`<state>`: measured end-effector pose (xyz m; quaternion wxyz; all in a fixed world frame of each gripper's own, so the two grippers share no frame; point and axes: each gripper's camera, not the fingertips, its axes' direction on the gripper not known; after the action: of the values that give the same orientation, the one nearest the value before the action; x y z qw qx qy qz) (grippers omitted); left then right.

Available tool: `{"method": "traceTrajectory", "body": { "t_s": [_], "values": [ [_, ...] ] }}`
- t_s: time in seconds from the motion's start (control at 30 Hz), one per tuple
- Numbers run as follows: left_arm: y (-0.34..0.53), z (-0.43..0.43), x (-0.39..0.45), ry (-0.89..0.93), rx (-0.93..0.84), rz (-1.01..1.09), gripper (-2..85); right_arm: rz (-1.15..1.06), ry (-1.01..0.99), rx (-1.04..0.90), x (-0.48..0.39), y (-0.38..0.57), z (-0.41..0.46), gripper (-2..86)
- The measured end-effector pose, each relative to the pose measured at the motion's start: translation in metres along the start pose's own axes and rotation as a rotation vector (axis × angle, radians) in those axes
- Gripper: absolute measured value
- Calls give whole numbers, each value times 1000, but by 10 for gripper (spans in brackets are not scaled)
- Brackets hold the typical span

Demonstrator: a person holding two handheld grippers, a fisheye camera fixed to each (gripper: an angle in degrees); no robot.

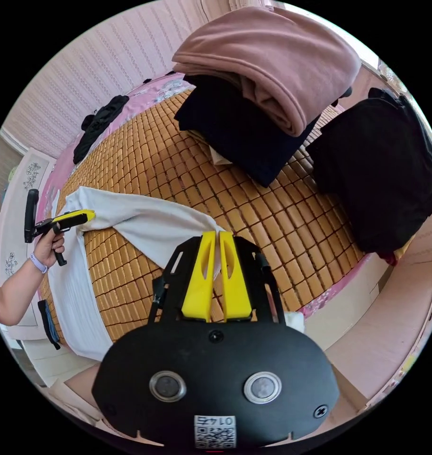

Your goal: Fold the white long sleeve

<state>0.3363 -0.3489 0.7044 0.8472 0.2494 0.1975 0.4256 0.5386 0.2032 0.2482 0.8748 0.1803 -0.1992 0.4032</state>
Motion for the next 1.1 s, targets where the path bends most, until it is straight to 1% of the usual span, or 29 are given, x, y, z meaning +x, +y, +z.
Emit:
{"method": "traceTrajectory", "body": {
  "t_s": [0.1,0.17,0.2,0.23,0.27,0.33,0.4,0.53,0.6,0.7,0.77,0.87,0.93,1.03,1.1],
  "values": [
    [-4,-2,0,1,26,-7,78,3,82,-20,12,-14,-2,29],
    [-8,0,-1,-10,36,-16,78,-65,41,-8,-1,-13,-2,37],
    [-9,1,-1,-13,37,-17,78,-130,-23,-18,-15,-10,2,40],
    [-12,4,-2,-19,33,-19,78,-187,-75,-67,-29,-6,13,43],
    [-14,7,-1,-31,27,-18,78,-213,-85,-100,-36,-3,19,44],
    [-17,14,-1,-52,-2,-15,77,-305,-17,-237,-55,8,46,47],
    [-18,21,-2,-73,-36,-15,68,-391,21,-195,-60,16,42,47],
    [-17,21,-1,-113,-19,-1,8,-495,59,-295,-48,18,45,37],
    [-17,21,-2,-99,-18,-9,-1,-520,47,-312,-42,17,45,37],
    [-17,19,-4,-79,-24,-20,-2,-514,15,-336,-40,12,48,39],
    [-15,15,-3,-68,-28,-28,20,-483,30,-334,-42,5,46,33],
    [-6,3,8,-45,-28,-6,49,-398,30,-239,-43,-10,36,25],
    [4,-5,22,-1,-7,22,49,-280,6,-177,-34,-26,41,31],
    [21,-3,51,89,-33,58,50,-166,-30,-143,-25,-41,54,37],
    [30,5,66,103,-71,77,51,-119,-44,-144,-22,-45,61,35]
  ]
}}
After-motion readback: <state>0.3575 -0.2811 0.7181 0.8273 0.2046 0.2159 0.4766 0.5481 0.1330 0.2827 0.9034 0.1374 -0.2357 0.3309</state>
